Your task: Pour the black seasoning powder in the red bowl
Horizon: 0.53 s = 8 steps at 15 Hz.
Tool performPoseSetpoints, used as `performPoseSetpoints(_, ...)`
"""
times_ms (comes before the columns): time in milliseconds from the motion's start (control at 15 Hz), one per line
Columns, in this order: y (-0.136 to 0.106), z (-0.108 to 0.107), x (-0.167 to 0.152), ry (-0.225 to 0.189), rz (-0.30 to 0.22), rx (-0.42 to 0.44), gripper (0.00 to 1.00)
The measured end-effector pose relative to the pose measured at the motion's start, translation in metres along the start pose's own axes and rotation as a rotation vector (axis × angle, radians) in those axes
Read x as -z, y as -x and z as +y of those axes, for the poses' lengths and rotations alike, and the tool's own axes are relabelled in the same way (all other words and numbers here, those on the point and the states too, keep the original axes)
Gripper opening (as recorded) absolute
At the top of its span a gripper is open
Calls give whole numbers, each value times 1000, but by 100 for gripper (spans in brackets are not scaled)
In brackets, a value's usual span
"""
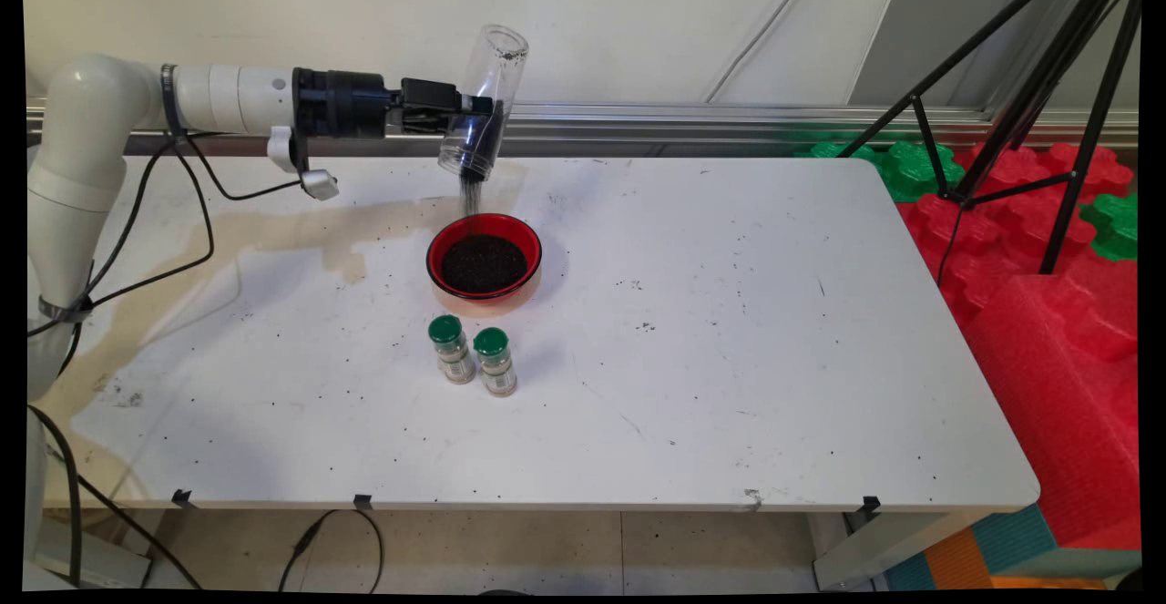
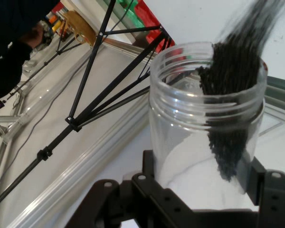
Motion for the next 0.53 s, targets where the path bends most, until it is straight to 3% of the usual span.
performPoseSetpoints(533,0,-8,1,-13,-4,-52,0)
